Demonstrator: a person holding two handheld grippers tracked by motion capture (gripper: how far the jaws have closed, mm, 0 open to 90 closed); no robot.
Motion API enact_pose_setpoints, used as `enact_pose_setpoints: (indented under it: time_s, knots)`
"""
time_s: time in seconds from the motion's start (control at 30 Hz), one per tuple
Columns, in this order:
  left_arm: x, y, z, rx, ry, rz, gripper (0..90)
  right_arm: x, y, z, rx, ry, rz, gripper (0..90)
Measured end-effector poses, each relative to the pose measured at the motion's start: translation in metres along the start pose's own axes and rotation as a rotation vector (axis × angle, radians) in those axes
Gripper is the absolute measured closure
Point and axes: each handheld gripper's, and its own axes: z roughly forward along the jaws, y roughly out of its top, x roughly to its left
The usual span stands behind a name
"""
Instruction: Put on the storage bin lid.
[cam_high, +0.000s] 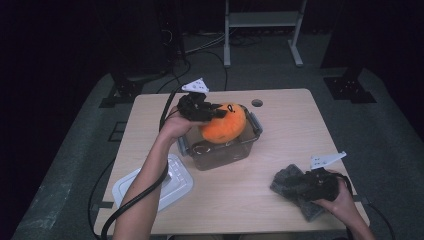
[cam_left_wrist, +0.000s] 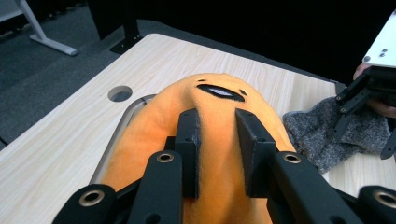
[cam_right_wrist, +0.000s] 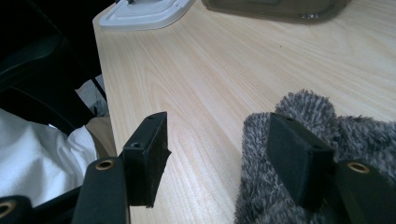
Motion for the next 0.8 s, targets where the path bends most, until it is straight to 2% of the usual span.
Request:
enact_pose_setpoints:
  time_s: [0.33, 0.8]
  knots:
    - [0.007, -0.007, 0.016, 0.011, -0.014, -0.012, 72.6, 0.0, 0.0, -0.001, -0.002, 0.001, 0.002, 37.9]
    - [0.012, -0.016, 0.034, 0.066, -0.013, -0.008, 72.2, 0.001, 0.0, -0.002, -0.003, 0.002, 0.0, 37.9]
